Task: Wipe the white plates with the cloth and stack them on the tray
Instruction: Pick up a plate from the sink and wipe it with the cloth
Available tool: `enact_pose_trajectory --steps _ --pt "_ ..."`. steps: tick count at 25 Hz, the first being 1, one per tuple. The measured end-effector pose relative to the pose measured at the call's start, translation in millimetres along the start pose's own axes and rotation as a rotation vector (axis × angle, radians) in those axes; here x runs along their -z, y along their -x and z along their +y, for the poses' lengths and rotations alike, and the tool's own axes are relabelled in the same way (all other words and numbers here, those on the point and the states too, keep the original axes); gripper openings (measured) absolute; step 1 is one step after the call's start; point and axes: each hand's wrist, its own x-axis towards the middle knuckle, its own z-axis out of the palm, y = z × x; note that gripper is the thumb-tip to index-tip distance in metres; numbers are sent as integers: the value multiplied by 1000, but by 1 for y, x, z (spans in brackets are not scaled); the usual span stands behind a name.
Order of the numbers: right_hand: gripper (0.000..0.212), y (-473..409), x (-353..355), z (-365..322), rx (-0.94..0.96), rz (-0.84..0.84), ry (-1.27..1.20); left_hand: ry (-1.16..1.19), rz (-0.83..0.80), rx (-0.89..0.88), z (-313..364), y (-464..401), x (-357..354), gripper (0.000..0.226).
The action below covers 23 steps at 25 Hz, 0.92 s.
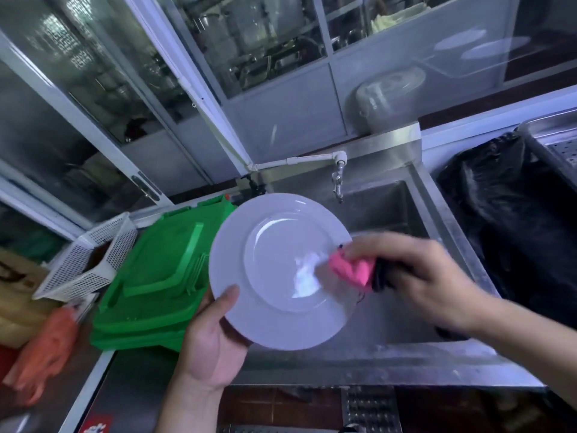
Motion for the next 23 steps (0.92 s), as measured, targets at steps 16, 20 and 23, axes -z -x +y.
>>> enact_pose_trajectory --steps 16,20,23 --pt "55 -46 -17 -24 -241 94 -4 68 -55 -248 13 3 -39 73" --pt "60 -15 -70 -33 -469 297 -104 -58 20 -367 -11 -6 -60 42" --pt "61 -4 -79 -51 -465 231 -138 -57 28 -339 -21 -12 -63 38"
